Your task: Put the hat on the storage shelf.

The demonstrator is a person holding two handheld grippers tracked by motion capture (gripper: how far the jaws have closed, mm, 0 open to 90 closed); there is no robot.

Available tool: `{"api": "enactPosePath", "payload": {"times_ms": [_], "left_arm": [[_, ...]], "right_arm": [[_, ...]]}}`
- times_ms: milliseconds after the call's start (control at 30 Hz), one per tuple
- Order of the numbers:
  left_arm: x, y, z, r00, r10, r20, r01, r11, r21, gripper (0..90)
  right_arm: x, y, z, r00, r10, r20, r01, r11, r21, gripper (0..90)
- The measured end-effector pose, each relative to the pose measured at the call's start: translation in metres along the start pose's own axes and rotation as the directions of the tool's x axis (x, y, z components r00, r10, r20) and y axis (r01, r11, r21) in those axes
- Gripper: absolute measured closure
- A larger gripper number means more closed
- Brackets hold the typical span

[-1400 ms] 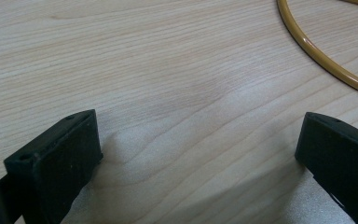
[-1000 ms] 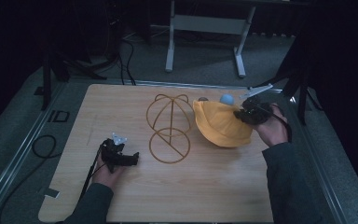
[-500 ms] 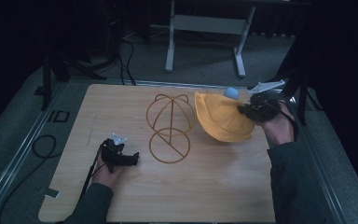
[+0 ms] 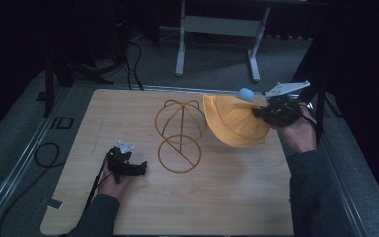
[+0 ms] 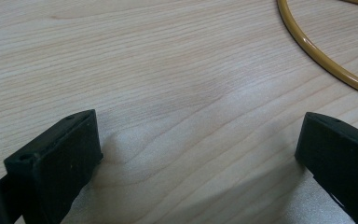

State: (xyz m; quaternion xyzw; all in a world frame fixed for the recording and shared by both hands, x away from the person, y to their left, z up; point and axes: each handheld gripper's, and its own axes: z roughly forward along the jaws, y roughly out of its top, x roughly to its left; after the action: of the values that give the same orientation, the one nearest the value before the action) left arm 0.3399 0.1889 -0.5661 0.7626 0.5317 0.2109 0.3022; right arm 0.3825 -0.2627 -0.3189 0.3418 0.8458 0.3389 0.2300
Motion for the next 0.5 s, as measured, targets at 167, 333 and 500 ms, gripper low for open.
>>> {"api": "enactPosePath", "payload": {"times_ms": [167, 333, 500], "left_arm": [[0.0, 0.0, 0.0, 1.0, -0.001, 0.001, 0.001, 1.0, 0.001, 0.1], [0.0, 0.0, 0.0, 1.0, 0.002, 0.0, -0.002, 1.0, 0.001, 0.1], [0.0, 0.0, 0.0, 1.0, 0.002, -0.001, -0.002, 1.0, 0.001, 0.1]], "right_arm": [[0.004, 0.006, -0.002, 0.9999, -0.001, -0.017, 0.001, 1.0, -0.025, 84.1], [0.012, 0.016, -0.001, 0.9981, -0.017, -0.059, 0.014, 0.998, -0.055, 84.1], [0.017, 0.023, -0.004, 0.9969, -0.034, -0.071, 0.029, 0.997, -0.07, 84.1]]}}
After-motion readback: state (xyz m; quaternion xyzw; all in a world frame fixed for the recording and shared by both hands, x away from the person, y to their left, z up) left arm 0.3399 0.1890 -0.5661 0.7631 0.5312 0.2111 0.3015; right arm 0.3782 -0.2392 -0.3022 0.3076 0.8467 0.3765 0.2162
